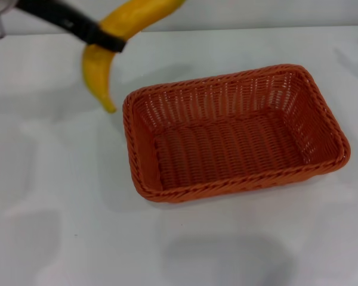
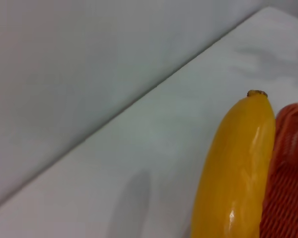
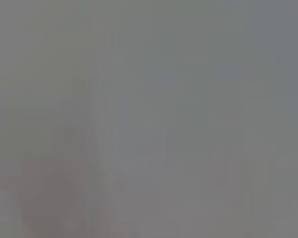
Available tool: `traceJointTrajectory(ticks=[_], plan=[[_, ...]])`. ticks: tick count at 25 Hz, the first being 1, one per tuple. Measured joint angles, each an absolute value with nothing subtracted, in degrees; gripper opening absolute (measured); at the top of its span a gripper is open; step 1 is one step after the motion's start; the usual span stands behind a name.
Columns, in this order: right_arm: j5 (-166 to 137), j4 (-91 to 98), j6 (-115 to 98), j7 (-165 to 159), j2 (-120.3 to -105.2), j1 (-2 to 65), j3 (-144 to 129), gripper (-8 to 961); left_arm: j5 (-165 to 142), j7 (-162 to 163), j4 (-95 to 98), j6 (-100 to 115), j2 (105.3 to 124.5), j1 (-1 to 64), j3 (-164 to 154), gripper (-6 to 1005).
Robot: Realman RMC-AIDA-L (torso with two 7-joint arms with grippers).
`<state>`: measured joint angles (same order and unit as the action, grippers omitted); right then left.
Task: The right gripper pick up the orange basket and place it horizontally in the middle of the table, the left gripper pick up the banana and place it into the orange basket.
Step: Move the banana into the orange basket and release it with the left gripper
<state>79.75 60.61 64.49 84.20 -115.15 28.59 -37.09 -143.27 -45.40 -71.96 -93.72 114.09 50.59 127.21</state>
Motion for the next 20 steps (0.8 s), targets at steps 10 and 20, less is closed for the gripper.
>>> traceJointTrajectory(ticks=[10, 20], plan=[[83.5, 60.0, 64.1, 86.6, -114.96, 28.4, -37.3, 694, -143.7, -46.6, -67.9, -85.7, 117.75, 58.2, 115.7, 526], [84.1, 60.6, 61.5, 87.6, -114.76, 27.8, -37.1, 694, -139.5, -47.5, -66.7, -84.3, 119.02, 58.4, 110.2, 559]])
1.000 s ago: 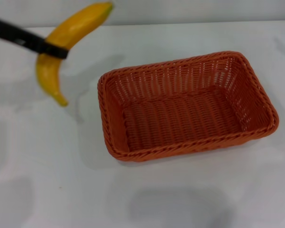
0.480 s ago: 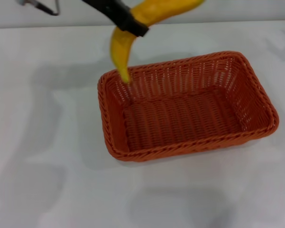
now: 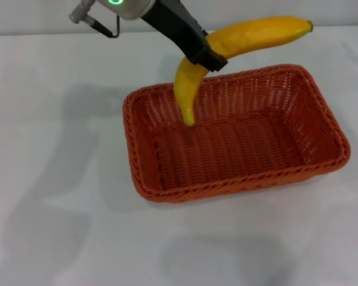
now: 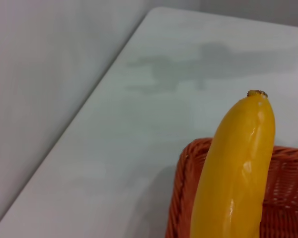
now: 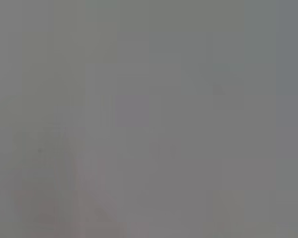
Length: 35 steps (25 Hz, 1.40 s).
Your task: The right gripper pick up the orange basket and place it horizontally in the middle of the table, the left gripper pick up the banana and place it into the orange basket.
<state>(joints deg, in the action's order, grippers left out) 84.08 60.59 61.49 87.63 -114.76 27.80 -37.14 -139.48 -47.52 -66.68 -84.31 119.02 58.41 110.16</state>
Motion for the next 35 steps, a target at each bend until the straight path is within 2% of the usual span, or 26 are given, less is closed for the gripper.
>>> traceJointTrajectory(ticks=[5, 12, 16, 22, 25, 26, 28, 30, 35], plan=[[84.1, 60.4, 60.4, 88.0, -114.76, 27.9, -37.1, 693, -138.9, -47.6, -66.6, -84.3, 119.00, 57.7, 110.2, 586], [84.1, 60.2, 59.4, 88.3, -114.79, 27.7, -37.1, 693, -138.0, -48.1, -67.9, -84.6, 119.00, 55.6, 110.0, 723], [84.1, 60.1, 58.7, 89.1, -114.79, 27.5, -37.1, 693, -137.0, -48.5, -73.3, -84.1, 119.00, 51.2, 110.1, 801], [87.2, 58.6, 58.7, 92.7, -114.86, 26.4, -36.3, 693, -126.8, -52.9, -84.5, -76.7, 119.00, 36.9, 112.5, 881], [90.4, 55.7, 59.4, 95.6, -114.67, 26.2, -34.9, 693, -119.8, -56.8, -87.3, -72.6, 119.00, 28.9, 115.1, 881], [91.0, 54.9, 59.7, 96.4, -114.63, 26.1, -34.4, 693, -113.5, -60.9, -87.7, -69.9, 119.08, 23.4, 116.8, 881], [91.5, 54.0, 60.0, 98.1, -114.60, 25.6, -33.2, 693, -110.7, -62.8, -87.7, -68.9, 119.12, 21.6, 117.2, 881], [91.9, 53.6, 60.5, 100.4, -114.76, 24.9, -32.0, 693, -102.5, -69.5, -87.1, -66.1, 119.19, 15.7, 118.0, 881], [95.8, 50.8, 62.1, 104.2, -114.63, 22.8, -31.1, 693, -86.7, -83.2, -83.0, -64.2, 119.53, 6.5, 120.4, 881]])
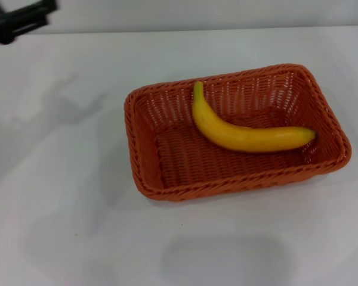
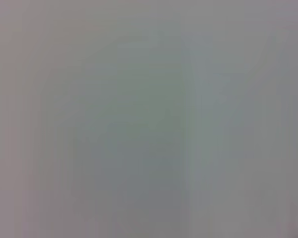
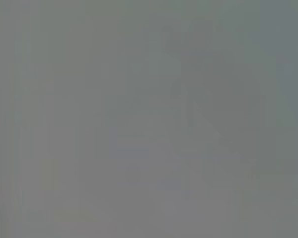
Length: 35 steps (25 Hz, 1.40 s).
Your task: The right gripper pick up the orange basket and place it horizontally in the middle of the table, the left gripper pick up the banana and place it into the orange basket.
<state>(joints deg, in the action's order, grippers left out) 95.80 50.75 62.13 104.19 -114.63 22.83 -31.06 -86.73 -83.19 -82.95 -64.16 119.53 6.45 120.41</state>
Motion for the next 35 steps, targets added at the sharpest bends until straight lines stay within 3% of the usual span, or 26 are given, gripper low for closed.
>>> traceJointTrajectory(ticks=[6, 18, 35], plan=[[102.8, 45.2, 65.4, 111.7, -114.94, 19.5, -31.0, 693, -66.2, -103.3, -68.3, -68.3, 119.61, 1.5, 124.6, 881], [116.0, 28.2, 67.2, 130.3, -115.03, 18.7, -31.0, 693, -49.4, -124.5, -41.1, -81.9, 119.59, 1.3, 134.6, 881], [122.8, 23.7, 66.3, 137.5, -115.05, 18.6, -26.6, 693, -32.5, -138.3, -25.8, -86.1, 119.37, 3.2, 134.7, 881]])
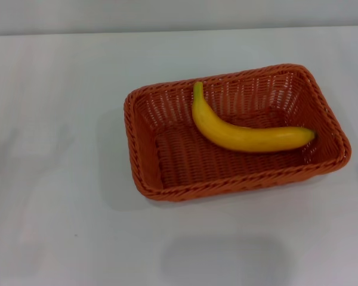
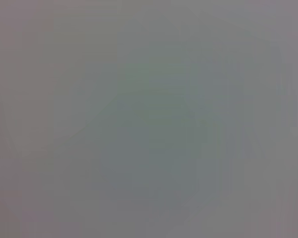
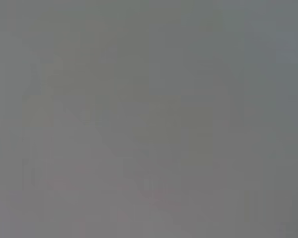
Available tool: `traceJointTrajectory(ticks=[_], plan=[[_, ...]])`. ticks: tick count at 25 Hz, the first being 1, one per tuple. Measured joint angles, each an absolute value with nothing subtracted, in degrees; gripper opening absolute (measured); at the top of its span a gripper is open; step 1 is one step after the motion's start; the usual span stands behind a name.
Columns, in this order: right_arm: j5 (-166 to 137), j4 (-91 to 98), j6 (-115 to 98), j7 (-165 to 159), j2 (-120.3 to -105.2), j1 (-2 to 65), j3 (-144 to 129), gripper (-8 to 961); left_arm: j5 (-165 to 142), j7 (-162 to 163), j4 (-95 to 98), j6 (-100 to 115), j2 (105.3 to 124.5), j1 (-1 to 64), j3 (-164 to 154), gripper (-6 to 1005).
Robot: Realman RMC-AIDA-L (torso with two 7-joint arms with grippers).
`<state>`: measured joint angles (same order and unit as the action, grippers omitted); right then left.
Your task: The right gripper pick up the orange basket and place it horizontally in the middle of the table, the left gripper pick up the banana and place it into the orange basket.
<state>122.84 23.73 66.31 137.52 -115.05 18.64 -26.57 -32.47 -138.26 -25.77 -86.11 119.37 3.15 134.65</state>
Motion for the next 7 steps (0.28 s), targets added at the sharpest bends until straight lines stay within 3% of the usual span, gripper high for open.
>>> traceJointTrajectory(ticks=[7], plan=[[123.0, 22.5, 67.8, 138.3, -115.01, 17.8, -25.2, 693, -32.0, -139.1, -23.4, -85.9, 119.27, 5.3, 134.6, 881]])
